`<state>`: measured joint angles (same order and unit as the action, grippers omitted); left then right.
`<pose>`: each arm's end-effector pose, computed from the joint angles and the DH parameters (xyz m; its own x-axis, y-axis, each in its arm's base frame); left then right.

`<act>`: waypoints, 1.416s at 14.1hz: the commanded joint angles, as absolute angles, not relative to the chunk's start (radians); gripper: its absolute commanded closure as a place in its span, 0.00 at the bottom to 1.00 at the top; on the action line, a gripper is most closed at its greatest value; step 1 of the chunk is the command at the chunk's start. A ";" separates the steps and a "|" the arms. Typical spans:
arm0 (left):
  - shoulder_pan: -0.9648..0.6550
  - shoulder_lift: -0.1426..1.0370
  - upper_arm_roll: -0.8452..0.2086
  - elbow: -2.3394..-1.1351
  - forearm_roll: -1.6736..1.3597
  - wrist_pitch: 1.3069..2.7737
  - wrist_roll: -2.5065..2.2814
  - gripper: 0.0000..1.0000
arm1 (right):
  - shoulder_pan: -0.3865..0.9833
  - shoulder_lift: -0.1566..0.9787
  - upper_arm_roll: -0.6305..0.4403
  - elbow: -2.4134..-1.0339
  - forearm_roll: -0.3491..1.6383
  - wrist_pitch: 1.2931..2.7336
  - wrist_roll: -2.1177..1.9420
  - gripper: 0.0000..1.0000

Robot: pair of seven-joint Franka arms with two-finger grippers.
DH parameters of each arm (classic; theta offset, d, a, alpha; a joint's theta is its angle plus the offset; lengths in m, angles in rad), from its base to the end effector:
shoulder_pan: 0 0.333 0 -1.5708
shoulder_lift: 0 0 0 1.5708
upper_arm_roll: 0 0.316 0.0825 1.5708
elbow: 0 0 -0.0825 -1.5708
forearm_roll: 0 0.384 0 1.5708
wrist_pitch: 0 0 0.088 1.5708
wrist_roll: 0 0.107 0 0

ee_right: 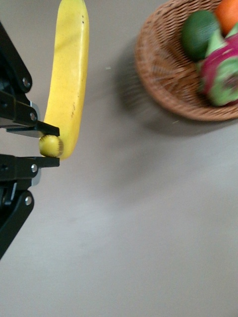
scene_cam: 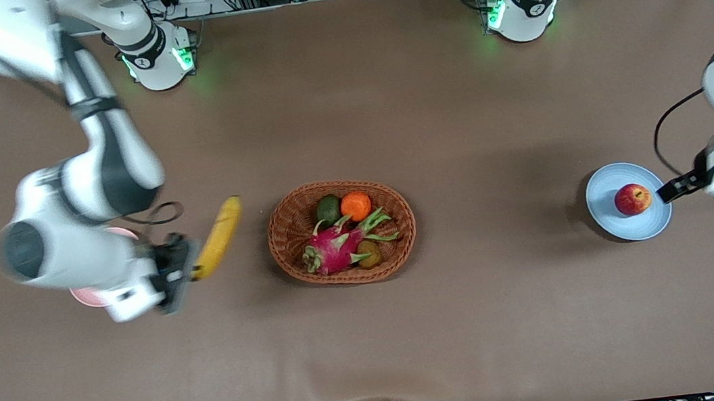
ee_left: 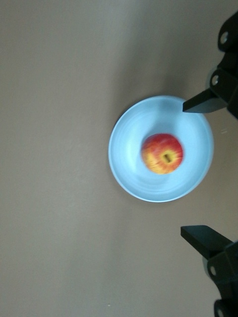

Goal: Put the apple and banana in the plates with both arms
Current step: 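Lower the yellow banana onto the pink plate with the right gripper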

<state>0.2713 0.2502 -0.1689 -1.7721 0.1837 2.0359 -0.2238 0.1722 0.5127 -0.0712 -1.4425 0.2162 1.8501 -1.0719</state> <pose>0.6241 0.0815 0.4221 0.9685 0.2455 0.0407 0.2487 -0.9614 -0.1175 0.6845 0.0945 0.3866 0.4503 0.8880 0.0932 0.8856 -0.4309 -0.1734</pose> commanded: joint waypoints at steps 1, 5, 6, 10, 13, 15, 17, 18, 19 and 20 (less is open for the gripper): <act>0.275 0.238 -0.182 -1.625 0.112 1.812 -0.178 0.00 | 0.050 0.488 -0.054 -1.466 0.238 1.789 -1.088 1.00; 0.273 0.227 -0.251 -1.430 0.107 1.553 -0.181 0.00 | -0.118 0.506 -0.055 -1.471 0.203 1.779 -1.224 1.00; 0.276 0.227 -0.261 -1.407 0.109 1.534 -0.179 0.00 | -0.156 0.527 -0.054 -1.471 0.195 1.779 -1.245 1.00; 0.278 0.151 -0.270 -1.426 0.100 1.503 -0.170 0.00 | -0.222 0.574 -0.055 -1.470 0.115 1.798 -1.263 1.00; 0.290 0.121 -0.270 -1.436 0.058 1.503 -0.167 0.00 | -0.258 0.632 -0.054 -1.468 0.115 1.858 -1.278 1.00; 0.295 0.094 -0.271 -1.459 0.057 1.503 -0.167 0.00 | -0.255 0.644 -0.054 -1.466 0.121 1.874 -1.273 0.42; 0.293 0.084 -0.272 -1.463 0.052 1.503 -0.167 0.00 | -0.252 0.643 -0.054 -1.463 0.126 1.887 -1.272 0.00; 0.295 0.084 -0.272 -1.462 0.048 1.503 -0.169 0.00 | -0.252 0.638 -0.052 -1.459 0.127 1.885 -1.269 0.00; 0.295 0.083 -0.272 -1.462 0.037 1.499 -0.169 0.00 | -0.244 0.632 -0.051 -1.457 0.127 1.881 -1.261 0.00; 0.295 0.071 -0.272 -1.465 0.032 1.487 -0.169 0.00 | -0.238 0.617 -0.051 -1.457 0.129 1.879 -1.249 0.00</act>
<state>0.2751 0.1101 -0.2615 -1.4346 0.0597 1.5039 -0.1891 -0.2371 0.6456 -0.0656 -1.4584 0.1343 1.8768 -1.2621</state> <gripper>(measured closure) 0.000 0.339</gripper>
